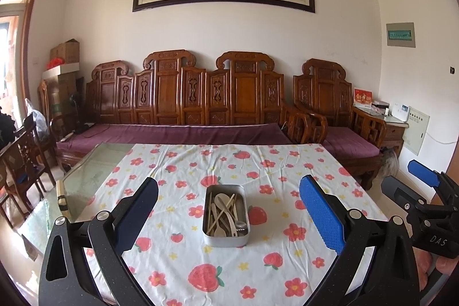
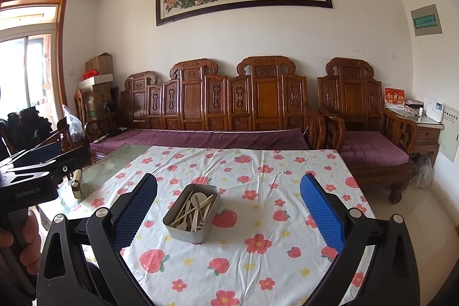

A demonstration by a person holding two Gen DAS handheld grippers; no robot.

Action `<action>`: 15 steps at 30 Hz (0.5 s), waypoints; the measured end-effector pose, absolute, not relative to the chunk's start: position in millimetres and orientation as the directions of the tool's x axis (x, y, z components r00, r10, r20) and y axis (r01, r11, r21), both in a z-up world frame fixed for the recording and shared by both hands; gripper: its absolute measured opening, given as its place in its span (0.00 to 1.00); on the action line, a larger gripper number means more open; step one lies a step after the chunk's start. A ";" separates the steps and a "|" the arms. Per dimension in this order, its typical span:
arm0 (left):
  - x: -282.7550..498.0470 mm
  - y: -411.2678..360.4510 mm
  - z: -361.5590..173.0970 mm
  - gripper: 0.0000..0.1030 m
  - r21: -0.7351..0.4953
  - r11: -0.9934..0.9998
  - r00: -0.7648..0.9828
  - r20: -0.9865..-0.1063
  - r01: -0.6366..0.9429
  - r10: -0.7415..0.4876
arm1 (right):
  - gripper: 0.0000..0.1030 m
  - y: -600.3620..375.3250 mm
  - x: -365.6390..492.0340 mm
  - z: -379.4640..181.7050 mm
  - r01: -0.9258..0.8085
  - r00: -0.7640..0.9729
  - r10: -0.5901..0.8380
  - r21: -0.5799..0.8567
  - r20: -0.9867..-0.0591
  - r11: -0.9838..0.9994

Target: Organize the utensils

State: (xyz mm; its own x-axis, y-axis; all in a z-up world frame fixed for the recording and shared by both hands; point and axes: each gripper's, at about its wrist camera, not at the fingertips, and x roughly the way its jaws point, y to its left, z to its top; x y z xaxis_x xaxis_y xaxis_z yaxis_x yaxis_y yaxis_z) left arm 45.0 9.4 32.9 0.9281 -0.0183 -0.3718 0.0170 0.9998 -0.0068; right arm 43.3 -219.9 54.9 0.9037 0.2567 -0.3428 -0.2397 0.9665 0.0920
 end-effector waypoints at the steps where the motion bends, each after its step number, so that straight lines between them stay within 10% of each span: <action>1: 45.1 9.4 32.8 0.93 -0.008 1.000 0.928 -0.372 0.018 -0.019 | 0.97 -220.3 43.4 54.7 -0.240 0.903 0.258 0.093 -0.343 0.966; 15: 43.7 6.9 28.1 0.93 -0.008 1.000 0.927 -0.373 0.025 -0.026 | 0.97 -217.0 44.5 48.9 -0.240 0.901 0.259 0.097 -0.348 0.966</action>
